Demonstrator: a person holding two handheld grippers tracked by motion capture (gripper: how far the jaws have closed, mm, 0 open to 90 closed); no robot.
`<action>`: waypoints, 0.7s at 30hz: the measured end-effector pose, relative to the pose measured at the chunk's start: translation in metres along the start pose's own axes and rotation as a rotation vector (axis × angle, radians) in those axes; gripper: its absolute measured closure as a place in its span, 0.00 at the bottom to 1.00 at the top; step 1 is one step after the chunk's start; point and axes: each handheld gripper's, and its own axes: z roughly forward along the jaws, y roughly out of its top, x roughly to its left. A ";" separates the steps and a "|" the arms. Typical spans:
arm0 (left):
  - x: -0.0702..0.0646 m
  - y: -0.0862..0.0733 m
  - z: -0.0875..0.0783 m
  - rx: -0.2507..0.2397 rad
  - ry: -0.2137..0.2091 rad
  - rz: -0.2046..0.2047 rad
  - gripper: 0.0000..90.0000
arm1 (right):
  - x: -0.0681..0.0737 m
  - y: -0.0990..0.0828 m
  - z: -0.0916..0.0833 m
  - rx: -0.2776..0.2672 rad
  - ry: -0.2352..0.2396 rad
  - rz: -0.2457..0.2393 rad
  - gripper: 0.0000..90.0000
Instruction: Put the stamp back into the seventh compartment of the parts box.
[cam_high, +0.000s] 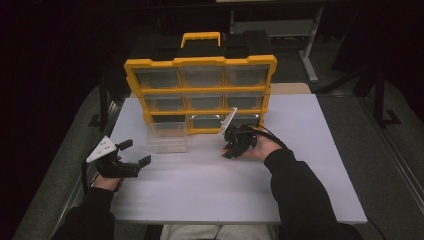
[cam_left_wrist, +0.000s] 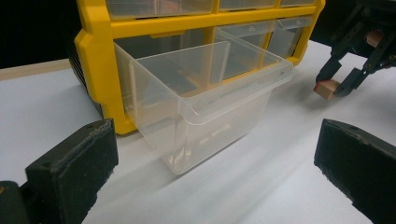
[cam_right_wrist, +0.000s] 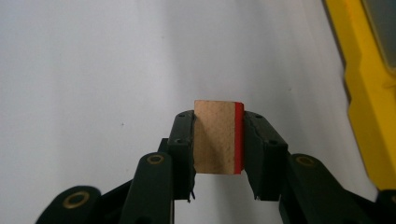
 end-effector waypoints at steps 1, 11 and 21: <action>0.000 0.000 0.000 0.000 0.000 0.000 0.00 | 0.000 0.001 -0.001 -0.002 -0.001 -0.001 0.72; 0.000 0.000 0.000 0.004 -0.001 0.001 0.00 | 0.001 0.011 -0.011 -0.024 0.000 -0.013 0.72; 0.000 0.000 0.000 0.001 -0.001 -0.001 0.00 | 0.000 0.021 -0.024 -0.049 -0.009 -0.027 0.72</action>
